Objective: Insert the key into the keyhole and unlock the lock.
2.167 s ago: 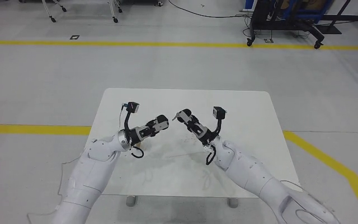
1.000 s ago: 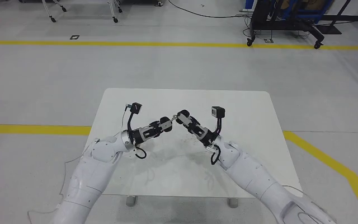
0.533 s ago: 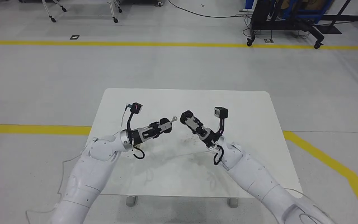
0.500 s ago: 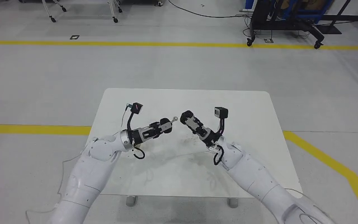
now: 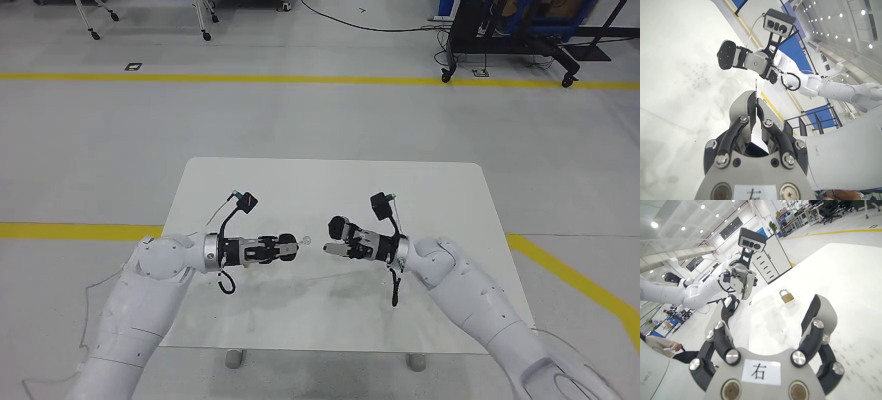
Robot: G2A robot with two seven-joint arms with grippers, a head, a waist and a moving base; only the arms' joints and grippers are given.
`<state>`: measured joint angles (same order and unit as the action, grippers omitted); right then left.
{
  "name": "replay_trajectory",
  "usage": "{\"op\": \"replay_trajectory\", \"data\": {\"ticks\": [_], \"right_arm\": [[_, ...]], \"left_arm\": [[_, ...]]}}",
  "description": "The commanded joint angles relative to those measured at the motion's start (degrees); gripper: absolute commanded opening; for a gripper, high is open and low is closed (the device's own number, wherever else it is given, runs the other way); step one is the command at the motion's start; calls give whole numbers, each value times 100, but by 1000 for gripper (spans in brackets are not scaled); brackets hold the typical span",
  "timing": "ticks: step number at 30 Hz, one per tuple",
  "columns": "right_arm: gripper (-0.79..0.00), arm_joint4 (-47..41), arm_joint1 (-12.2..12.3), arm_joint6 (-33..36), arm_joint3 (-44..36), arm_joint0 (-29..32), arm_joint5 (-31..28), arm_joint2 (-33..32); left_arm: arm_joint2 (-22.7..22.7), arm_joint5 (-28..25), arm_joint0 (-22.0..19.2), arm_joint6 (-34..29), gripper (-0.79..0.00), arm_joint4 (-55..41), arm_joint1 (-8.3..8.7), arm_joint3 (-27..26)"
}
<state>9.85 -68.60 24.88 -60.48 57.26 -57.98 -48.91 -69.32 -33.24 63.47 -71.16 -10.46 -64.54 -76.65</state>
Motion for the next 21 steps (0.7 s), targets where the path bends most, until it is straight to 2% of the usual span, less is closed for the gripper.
{"op": "replay_trajectory", "data": {"ticks": [1, 3, 6, 9, 13, 16, 21], "right_arm": [[-579, -485, 33, 716, -4, -65, -2, 120], [-545, -813, 50, 1189, -8, -151, -2, 224], [-456, -1292, 58, 1536, -41, -197, -2, 315], [-449, -1746, 77, 1784, -30, -211, -2, 328], [-483, -2166, 87, 2125, -3, -247, -2, 367], [-548, -2302, 83, 2147, 58, -312, 4, 570], [-576, -2437, 81, 2141, 209, -496, -2, 911]], "left_arm": [[177, 99, 1, -87, -785, -182, 18, -93], [252, 167, -50, -155, -785, -155, 55, -85], [369, 199, -117, -187, -785, -151, 95, -42], [450, 165, -176, -153, -785, -130, 132, 18], [590, 159, -252, -147, -785, -93, 166, 80], [687, 180, -314, -167, -785, -164, 184, 142], [810, 168, -385, -155, -785, -207, 219, 194]]}}
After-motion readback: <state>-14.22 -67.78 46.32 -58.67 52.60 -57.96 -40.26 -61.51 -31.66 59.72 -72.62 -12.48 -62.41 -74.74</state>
